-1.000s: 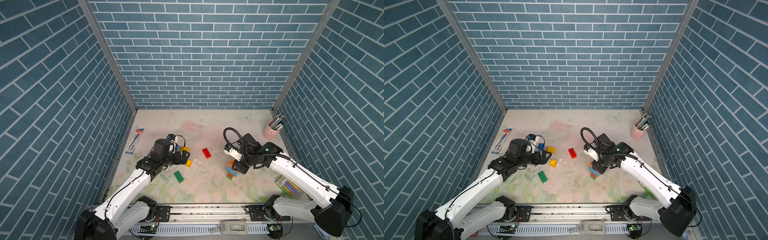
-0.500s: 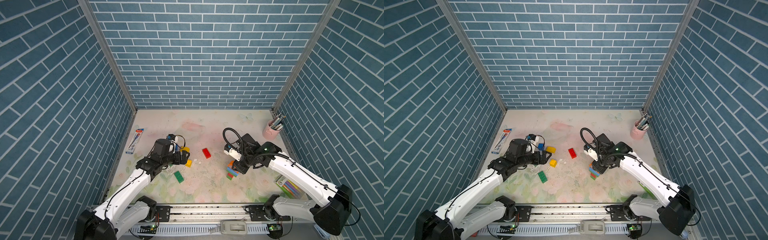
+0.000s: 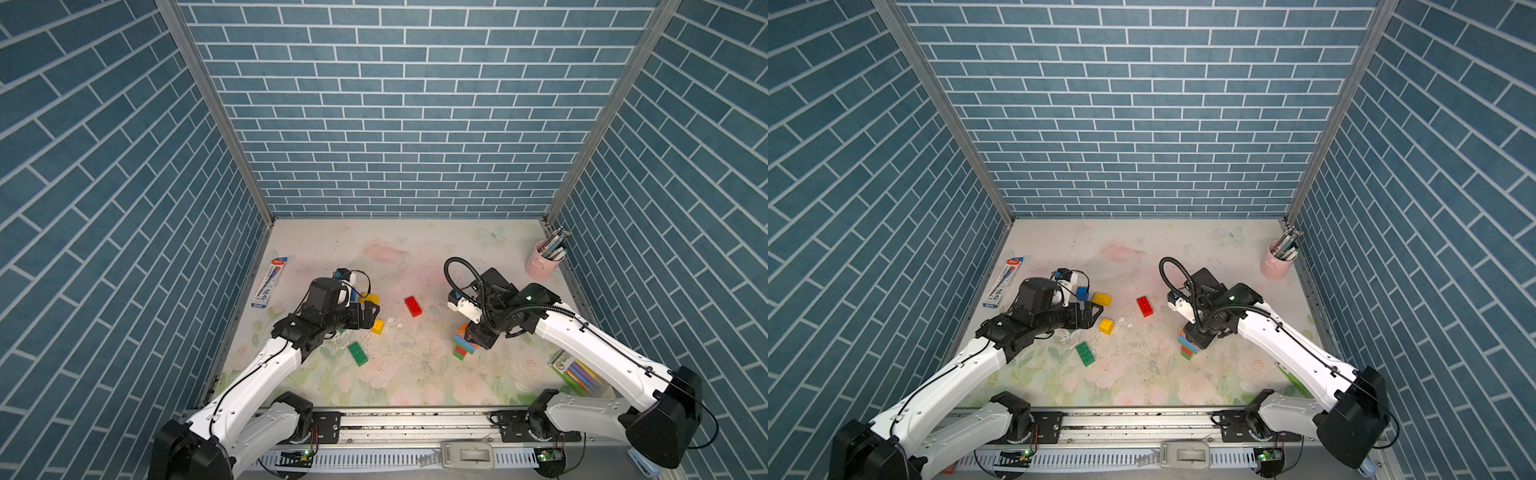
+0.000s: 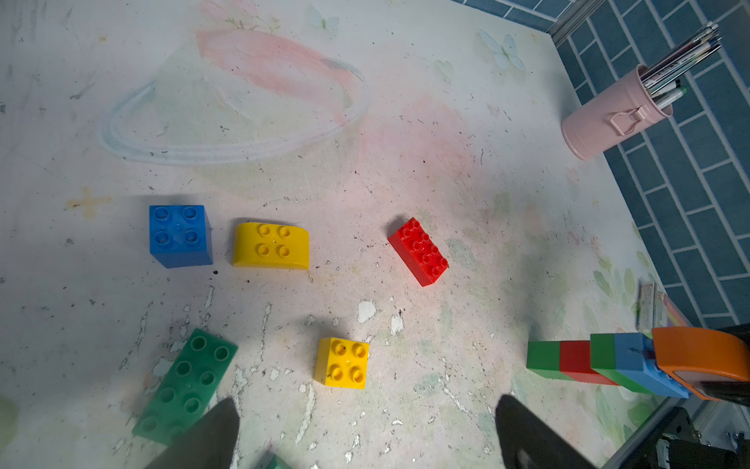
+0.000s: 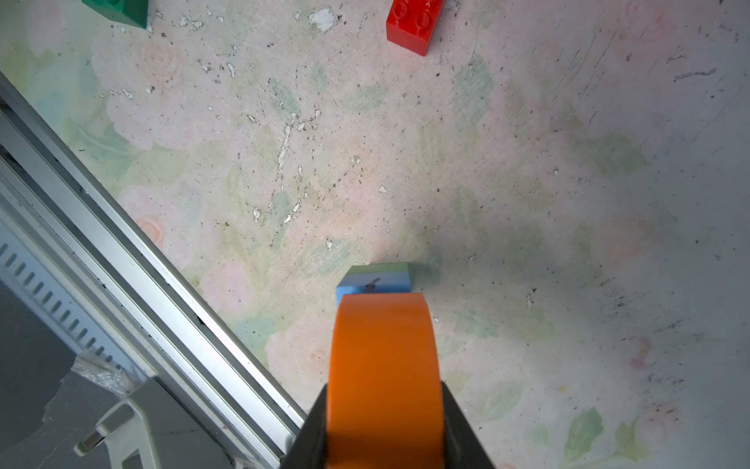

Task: Assemble an ice cream with lego
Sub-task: Assemble the lego brick with the lego brick.

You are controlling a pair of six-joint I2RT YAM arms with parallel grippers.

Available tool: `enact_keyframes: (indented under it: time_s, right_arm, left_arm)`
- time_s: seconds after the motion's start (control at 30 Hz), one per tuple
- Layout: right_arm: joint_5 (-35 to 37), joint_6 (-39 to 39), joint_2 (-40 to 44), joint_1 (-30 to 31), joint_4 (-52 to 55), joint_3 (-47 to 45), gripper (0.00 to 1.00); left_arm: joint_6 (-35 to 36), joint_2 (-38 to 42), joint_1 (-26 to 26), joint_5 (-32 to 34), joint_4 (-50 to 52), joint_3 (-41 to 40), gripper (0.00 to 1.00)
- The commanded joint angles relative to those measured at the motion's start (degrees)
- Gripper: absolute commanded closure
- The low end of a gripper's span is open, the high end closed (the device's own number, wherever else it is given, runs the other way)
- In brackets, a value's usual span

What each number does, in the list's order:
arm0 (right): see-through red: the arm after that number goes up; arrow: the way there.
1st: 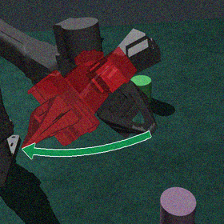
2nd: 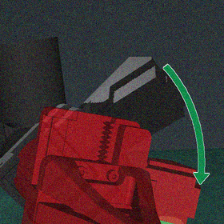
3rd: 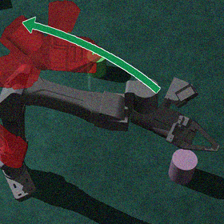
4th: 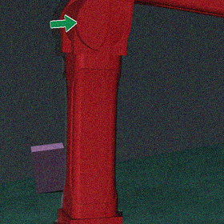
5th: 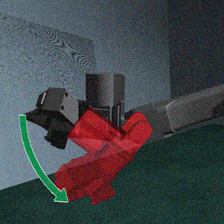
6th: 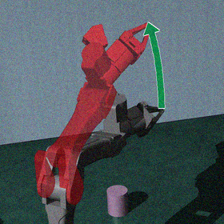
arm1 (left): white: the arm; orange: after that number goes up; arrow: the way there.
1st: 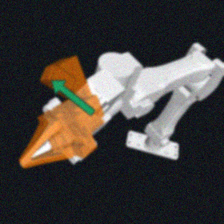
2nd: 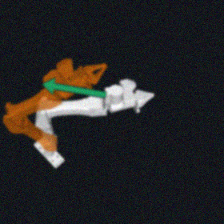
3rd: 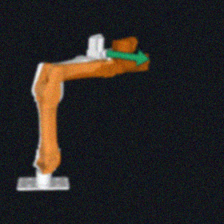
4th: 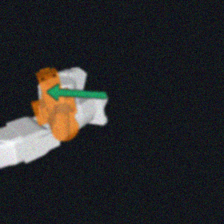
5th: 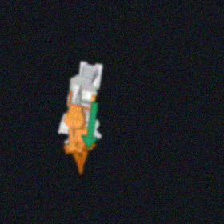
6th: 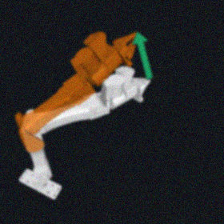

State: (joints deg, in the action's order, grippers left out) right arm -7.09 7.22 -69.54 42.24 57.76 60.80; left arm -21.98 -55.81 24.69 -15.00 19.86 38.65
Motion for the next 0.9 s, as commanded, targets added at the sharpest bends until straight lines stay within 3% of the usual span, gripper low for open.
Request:
enact_keyframes:
  time_s: [0.0,0.87]
  right_arm:
    - [0.4,-2.1,0.1,0.6,1.5,1.3,1.0]
    - [0.7,-2.5,-0.6,1.4,0.6,1.8,1.0]
  left_arm:
    - [0.8,0.9,0.3,0.5,1.1,1.1,0.0]
    - [0.9,1.3,0.4,0.5,1.3,1.1,0.0]
